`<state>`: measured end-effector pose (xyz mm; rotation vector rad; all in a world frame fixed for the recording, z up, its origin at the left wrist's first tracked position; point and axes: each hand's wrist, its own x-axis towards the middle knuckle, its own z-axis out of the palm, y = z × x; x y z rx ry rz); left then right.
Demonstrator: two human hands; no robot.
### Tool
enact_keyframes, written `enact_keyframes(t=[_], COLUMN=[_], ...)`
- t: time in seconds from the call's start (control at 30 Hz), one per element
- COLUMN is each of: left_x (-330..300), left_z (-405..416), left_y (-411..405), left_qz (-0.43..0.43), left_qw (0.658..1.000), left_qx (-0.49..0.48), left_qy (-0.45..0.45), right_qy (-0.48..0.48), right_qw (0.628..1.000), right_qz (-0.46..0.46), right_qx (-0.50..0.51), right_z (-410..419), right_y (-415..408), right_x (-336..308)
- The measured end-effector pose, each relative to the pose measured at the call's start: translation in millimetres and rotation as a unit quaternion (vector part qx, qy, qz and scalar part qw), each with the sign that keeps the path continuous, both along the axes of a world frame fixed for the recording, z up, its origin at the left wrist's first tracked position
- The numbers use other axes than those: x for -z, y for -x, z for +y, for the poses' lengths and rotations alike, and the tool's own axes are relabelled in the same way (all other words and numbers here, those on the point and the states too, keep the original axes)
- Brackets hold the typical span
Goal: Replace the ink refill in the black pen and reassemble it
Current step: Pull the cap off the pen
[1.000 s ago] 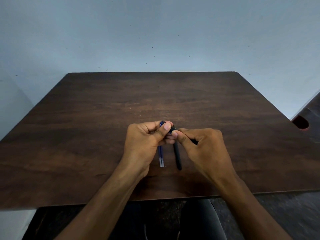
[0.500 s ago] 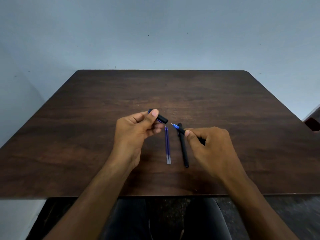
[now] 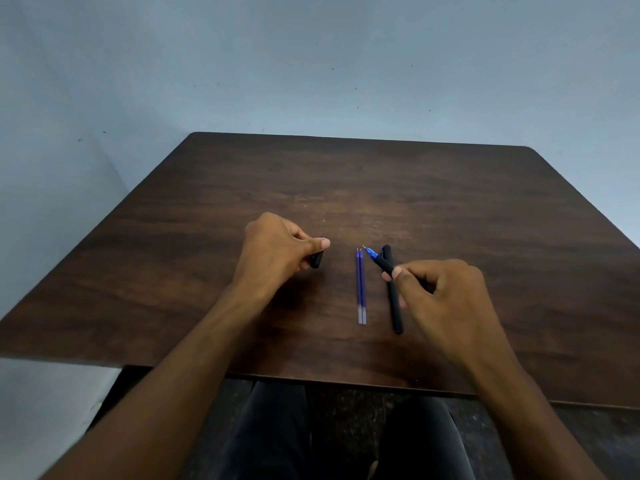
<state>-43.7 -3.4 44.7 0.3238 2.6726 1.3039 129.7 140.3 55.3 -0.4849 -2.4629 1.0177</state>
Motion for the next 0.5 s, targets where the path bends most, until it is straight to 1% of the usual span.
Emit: enact_keyframes(t=[0.1, 0.2, 0.3, 0.5], left_x=[-2.9, 0.3, 6.2, 8.8], left_z=[9.1, 15.9, 18.2, 21.3], left_y=[2.0, 0.6, -0.8, 2.2], left_qz=[0.001, 0.004, 0.005, -0.024], left_qw=[0.999, 0.997, 0.995, 0.992], left_qx=[-0.012, -0.002, 0.001, -0.014], left_qy=[0.047, 0.083, 0.097, 0.123], right_qy=[0.005, 0.009, 0.016, 0.039], right_qw=[1.000, 1.000, 1.000, 0.999], right_qz=[-0.003, -0.008, -0.015, -0.024], right_qx=[0.001, 0.001, 0.000, 0.000], right_z=[0.1, 0.6, 1.0, -0.6], right_y=[-0.7, -2.0, -2.6, -0.3], right_x=[-1.7, -3.1, -2.7, 0.3])
